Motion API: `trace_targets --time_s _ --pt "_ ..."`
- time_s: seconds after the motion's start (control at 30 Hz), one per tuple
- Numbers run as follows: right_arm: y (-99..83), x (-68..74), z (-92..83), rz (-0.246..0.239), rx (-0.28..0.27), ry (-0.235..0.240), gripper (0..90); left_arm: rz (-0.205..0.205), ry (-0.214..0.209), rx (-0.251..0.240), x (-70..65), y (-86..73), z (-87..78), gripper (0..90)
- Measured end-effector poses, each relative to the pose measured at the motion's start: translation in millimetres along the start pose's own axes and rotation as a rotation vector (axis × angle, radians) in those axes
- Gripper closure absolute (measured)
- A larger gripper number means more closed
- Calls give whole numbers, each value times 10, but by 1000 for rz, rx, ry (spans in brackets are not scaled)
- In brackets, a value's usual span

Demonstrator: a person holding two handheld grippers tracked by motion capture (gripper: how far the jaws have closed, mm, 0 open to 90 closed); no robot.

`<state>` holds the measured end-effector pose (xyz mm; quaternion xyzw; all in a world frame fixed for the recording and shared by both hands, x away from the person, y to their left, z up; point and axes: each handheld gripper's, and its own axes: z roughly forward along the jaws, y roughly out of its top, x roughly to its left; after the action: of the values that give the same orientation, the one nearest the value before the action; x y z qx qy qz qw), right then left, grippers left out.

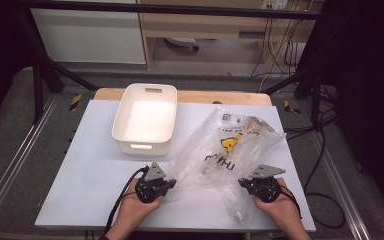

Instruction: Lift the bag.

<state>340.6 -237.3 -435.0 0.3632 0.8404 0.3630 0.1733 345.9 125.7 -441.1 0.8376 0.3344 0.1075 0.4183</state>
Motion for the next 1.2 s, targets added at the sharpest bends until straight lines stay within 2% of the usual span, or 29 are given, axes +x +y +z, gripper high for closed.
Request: trace_targets --time_s 0.23,0.47,0.67,0.83,1.07,1.2 --pt "181 -56 4 -10 -55 14 900 -8 6 5 70 41 9 897" --pt "345 -125 19 -14 -62 23 900 -15 -4 1 144 139 -41 899" --pt "495 -231 -76 -25 -99 -1 900 -6 11 0 248 301 -159 899" --pt "613 -358 -176 -24 -108 -19 900 -2 20 3 346 421 -253 899" --pt "766 -492 -305 -28 -134 -54 900 -25 19 -27 464 578 -378 900" --pt "834 -546 -361 -22 -154 -62 900 -18 24 -37 485 659 -421 900"
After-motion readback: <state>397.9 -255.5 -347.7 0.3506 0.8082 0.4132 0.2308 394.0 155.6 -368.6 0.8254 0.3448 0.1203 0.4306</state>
